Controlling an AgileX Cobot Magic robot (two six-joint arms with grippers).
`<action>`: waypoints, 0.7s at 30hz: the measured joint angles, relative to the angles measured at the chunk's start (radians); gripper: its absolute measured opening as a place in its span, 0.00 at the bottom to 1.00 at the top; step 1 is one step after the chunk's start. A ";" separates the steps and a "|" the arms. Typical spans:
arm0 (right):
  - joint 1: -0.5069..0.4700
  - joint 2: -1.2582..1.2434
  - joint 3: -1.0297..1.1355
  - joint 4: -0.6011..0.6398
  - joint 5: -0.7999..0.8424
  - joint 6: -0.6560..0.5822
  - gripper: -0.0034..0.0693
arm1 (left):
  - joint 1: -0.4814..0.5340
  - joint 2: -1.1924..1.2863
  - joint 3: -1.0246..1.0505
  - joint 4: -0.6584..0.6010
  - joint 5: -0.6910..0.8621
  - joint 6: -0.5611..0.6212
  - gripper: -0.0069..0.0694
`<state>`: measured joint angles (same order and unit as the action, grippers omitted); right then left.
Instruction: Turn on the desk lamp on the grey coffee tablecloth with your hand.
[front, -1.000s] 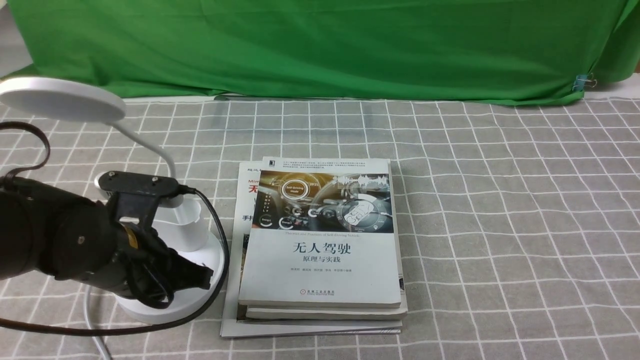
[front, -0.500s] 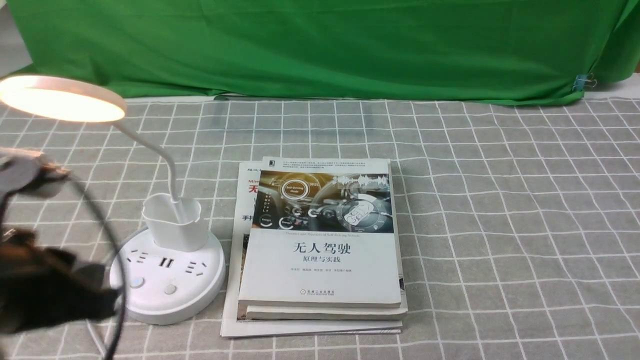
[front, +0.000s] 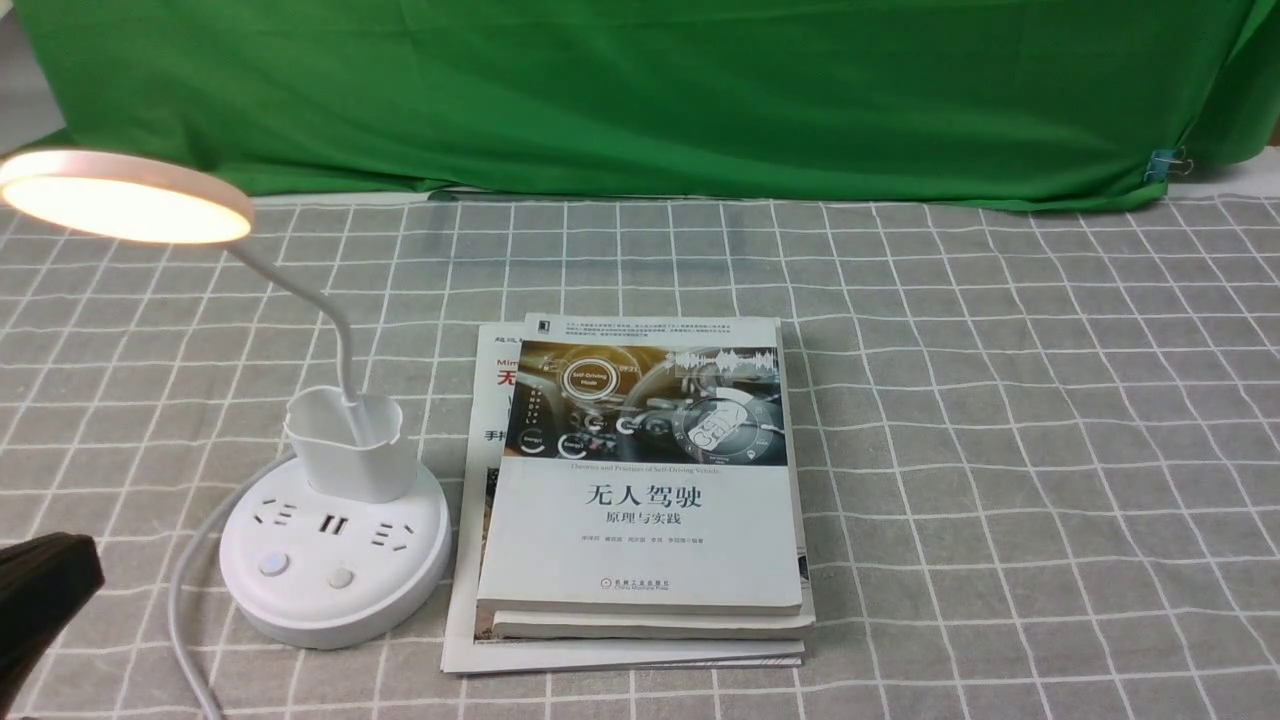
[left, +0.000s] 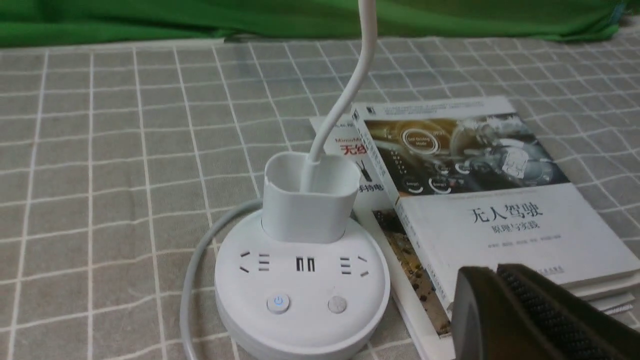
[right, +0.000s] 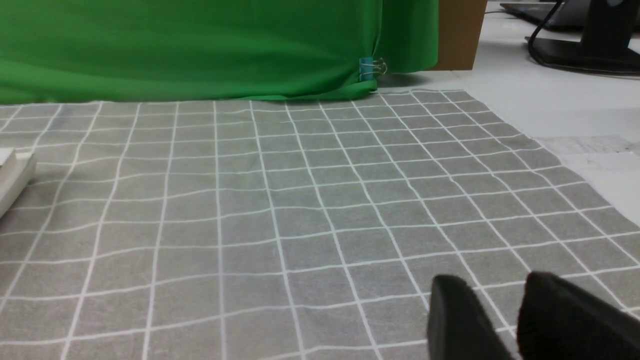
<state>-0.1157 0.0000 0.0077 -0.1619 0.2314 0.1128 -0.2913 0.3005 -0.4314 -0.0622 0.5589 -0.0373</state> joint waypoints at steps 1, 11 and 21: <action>0.000 0.000 0.000 0.000 0.000 0.000 0.38 | 0.000 -0.003 0.000 0.000 0.000 0.000 0.10; 0.000 0.000 0.000 0.000 0.000 -0.001 0.38 | 0.000 -0.008 0.022 0.012 -0.042 0.003 0.10; 0.000 0.000 0.000 0.000 0.000 -0.001 0.38 | 0.102 -0.272 0.321 0.075 -0.487 0.177 0.10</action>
<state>-0.1157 0.0000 0.0077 -0.1619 0.2314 0.1120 -0.1892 0.0287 -0.1103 0.0128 0.0723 0.1399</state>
